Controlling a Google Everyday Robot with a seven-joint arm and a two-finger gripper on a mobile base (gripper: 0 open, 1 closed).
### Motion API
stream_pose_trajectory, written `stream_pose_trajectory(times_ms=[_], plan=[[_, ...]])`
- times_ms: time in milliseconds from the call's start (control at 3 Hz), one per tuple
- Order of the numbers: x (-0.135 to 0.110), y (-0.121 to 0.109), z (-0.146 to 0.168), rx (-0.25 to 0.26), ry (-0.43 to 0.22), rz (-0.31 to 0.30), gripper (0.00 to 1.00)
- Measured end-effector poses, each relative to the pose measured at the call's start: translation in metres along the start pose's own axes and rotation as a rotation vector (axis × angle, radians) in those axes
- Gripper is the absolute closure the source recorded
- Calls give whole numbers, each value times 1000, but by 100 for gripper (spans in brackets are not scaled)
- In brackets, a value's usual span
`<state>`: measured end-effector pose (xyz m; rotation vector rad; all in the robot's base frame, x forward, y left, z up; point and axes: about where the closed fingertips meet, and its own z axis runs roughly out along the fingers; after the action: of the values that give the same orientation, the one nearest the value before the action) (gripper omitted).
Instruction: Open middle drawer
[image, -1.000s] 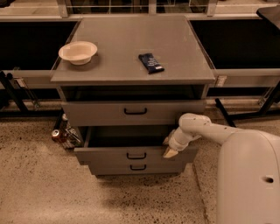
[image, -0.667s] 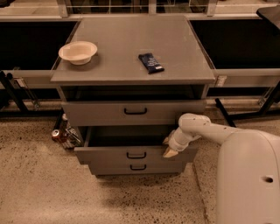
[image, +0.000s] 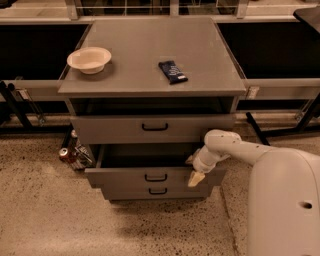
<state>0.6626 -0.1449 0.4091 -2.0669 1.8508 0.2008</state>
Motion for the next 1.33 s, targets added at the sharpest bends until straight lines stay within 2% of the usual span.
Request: stream_pose_trajectory(times_ms=[333,667,1333], plan=[[0,0,0,0,0,0,0],[-1,4,1,-16,-8,-7,0],[-6,35,-5,-119,0,-14,0]])
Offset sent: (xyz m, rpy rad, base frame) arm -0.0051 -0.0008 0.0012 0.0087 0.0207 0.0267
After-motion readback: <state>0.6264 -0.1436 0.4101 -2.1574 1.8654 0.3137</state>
